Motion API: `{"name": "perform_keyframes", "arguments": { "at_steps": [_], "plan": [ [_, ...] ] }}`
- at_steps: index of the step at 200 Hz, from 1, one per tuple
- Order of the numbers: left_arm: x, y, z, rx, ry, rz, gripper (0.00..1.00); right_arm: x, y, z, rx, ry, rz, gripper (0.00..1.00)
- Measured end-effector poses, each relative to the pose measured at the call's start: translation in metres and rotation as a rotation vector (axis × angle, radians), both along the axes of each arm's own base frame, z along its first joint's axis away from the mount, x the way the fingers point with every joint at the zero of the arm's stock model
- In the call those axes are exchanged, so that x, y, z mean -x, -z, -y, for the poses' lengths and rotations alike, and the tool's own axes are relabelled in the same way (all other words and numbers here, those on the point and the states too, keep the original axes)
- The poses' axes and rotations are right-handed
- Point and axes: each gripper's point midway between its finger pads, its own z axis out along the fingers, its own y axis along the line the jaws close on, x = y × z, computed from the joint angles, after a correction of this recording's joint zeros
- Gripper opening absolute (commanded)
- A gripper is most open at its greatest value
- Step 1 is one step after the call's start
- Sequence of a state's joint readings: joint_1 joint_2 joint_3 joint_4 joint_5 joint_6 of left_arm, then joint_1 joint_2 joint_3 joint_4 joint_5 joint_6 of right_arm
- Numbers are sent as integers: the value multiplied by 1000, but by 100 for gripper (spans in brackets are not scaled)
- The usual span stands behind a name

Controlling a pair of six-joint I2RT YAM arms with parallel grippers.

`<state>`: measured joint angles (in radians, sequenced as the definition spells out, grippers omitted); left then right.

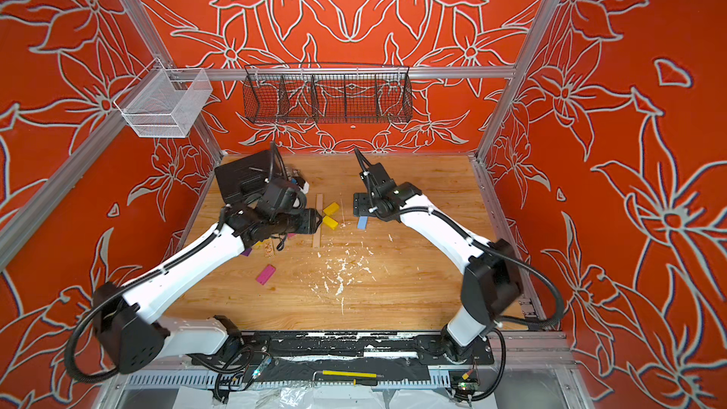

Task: Assemble the letter k with building blocks
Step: Adjust the building block at the center of the board.

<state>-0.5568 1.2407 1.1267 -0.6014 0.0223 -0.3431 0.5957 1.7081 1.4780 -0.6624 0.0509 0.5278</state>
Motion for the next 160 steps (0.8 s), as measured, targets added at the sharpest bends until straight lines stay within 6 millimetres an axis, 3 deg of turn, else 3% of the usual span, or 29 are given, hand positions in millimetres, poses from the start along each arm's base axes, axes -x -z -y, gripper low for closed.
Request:
{"name": "perform_keyframes", "arguments": {
  "at_steps": [24,57,112,160],
  "plan": [
    [28,-5,-6,-34,140,55,81,-25,26,-7,87,5,-38,79],
    [44,0,-15,-122,250,103,87,-54,52,-14,172,12,-62,75],
    [50,11,-17,-182,333,133,96,-90,90,-26,235,12,-94,66],
    [50,14,-17,-196,352,145,100,-101,118,-22,262,19,-135,55]
  ]
}}
